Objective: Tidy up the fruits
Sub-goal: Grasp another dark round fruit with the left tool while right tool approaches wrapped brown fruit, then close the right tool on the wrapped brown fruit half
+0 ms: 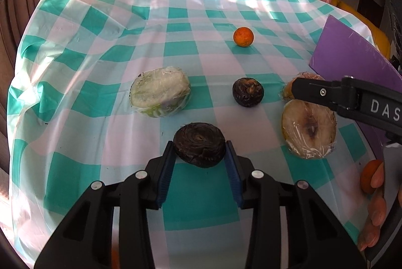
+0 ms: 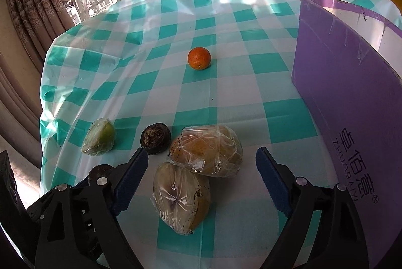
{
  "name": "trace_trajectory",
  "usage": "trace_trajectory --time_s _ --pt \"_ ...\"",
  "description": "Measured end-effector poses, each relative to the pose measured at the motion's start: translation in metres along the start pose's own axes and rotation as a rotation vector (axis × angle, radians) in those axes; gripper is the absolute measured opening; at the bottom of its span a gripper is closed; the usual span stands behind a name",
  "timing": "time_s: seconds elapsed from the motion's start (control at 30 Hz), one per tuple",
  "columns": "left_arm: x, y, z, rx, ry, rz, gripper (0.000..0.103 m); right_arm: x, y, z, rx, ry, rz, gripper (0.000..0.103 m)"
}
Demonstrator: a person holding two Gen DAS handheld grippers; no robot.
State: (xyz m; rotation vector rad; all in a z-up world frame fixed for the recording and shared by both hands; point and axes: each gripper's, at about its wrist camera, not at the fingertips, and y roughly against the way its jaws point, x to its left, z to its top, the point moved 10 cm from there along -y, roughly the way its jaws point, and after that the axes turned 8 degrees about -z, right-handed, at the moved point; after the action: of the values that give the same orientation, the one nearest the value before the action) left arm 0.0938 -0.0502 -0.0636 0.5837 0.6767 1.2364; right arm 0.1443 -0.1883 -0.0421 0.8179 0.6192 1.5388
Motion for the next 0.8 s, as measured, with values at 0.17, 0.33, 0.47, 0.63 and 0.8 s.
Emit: trace_trajectory --time_s 0.17,0.33,0.47,0.63,0.8 --pt "0.0 0.0 0.0 0.0 0.001 -0.001 0.039 0.001 -0.012 -0.001 0.036 -0.002 0.007 0.071" --pt "0.0 0.001 0.0 0.0 0.001 -0.001 0.039 0.0 -0.015 0.0 0.039 -0.013 0.02 0.064" --pt "0.001 0.001 0.0 -0.001 0.002 -0.002 0.039 0.0 -0.014 0.0 0.028 -0.014 0.023 0.063" --pt "0.002 0.003 0.001 -0.006 0.02 -0.002 0.039 -0.006 -0.01 -0.001 0.004 -0.046 0.047 0.063" --pt "0.002 0.006 0.002 -0.018 0.023 0.001 0.039 -0.009 0.002 0.004 -0.039 -0.061 0.058 0.063"
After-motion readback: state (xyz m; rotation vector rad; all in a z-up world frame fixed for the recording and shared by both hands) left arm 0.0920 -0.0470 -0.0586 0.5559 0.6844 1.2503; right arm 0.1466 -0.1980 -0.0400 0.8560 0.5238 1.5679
